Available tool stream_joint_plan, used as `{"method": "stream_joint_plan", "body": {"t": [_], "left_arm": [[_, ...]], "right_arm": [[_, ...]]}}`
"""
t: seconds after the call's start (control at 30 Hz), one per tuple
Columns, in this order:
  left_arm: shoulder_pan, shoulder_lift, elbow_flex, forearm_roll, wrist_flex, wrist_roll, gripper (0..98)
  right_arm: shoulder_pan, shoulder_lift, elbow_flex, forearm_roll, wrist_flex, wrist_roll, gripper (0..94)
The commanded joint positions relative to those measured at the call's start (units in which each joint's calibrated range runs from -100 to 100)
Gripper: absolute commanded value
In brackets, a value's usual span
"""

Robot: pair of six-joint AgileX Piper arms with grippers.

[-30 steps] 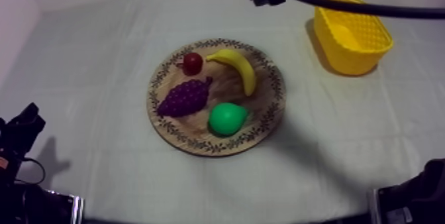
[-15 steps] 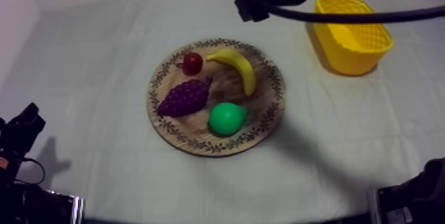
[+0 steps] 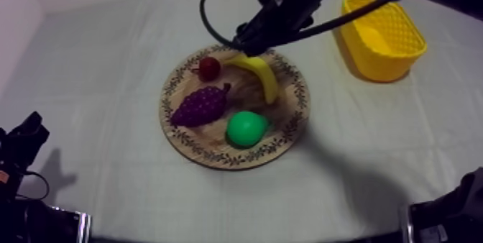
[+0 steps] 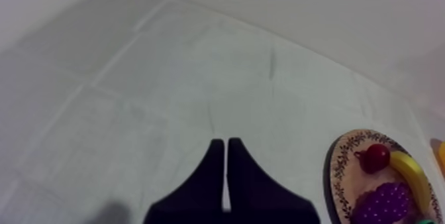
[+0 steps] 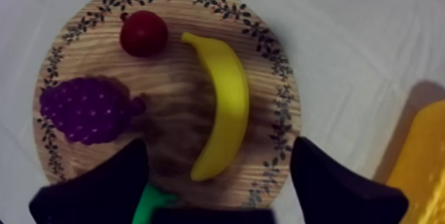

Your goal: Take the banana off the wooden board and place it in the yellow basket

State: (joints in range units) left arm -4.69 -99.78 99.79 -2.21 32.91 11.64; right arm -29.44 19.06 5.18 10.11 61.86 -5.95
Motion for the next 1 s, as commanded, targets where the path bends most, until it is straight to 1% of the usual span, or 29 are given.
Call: {"method": "stream_joint_plan", "body": {"t": [0.0, 0.33, 0.53, 0.6, 0.63, 0.7, 0.73, 0.77, 0.8, 0.87, 0.97], "left_arm": [[0.02, -0.05, -0.01, 0.03, 0.00, 0.00, 0.1], [0.02, -0.05, -0.01, 0.03, 0.00, -0.02, 0.1], [0.02, -0.05, -0.01, 0.03, 0.00, 0.00, 0.1], [0.02, -0.05, -0.01, 0.03, 0.00, -0.01, 0.1], [0.02, -0.05, -0.01, 0.03, 0.00, 0.00, 0.1], [0.02, -0.05, -0.01, 0.03, 0.00, 0.01, 0.1], [0.02, -0.05, -0.01, 0.03, 0.00, -0.01, 0.1], [0.02, -0.05, -0.01, 0.03, 0.00, -0.02, 0.1], [0.02, -0.05, -0.01, 0.03, 0.00, 0.01, 0.1], [0.02, -0.05, -0.01, 0.03, 0.00, 0.00, 0.1], [0.02, -0.05, -0.01, 0.03, 0.00, 0.00, 0.1]], "right_arm": [[0.22, 5.69, -1.83, -0.28, 0.04, 0.17, 59.8], [1.45, 18.58, -8.85, 0.77, -2.76, -0.29, 58.9], [2.02, 22.77, -11.69, 1.18, -3.53, 0.07, 55.8], [2.08, 23.55, -11.94, 1.20, -4.02, 0.48, 51.4], [2.06, 23.83, -11.93, 1.23, -4.29, 0.69, 47.7], [1.92, 24.19, -11.53, 1.35, -4.92, 0.90, 36.7], [1.79, 24.31, -11.21, 1.58, -5.26, 0.74, 28.4], [1.65, 24.39, -10.92, 1.82, -5.57, 0.61, 22.4], [1.51, 24.42, -10.48, 2.01, -5.88, 0.56, 17.8], [1.18, 24.18, -9.57, 2.52, -6.40, 0.32, 11.7], [0.86, 22.85, -8.15, 3.06, -6.65, -0.10, 7.4]]}}
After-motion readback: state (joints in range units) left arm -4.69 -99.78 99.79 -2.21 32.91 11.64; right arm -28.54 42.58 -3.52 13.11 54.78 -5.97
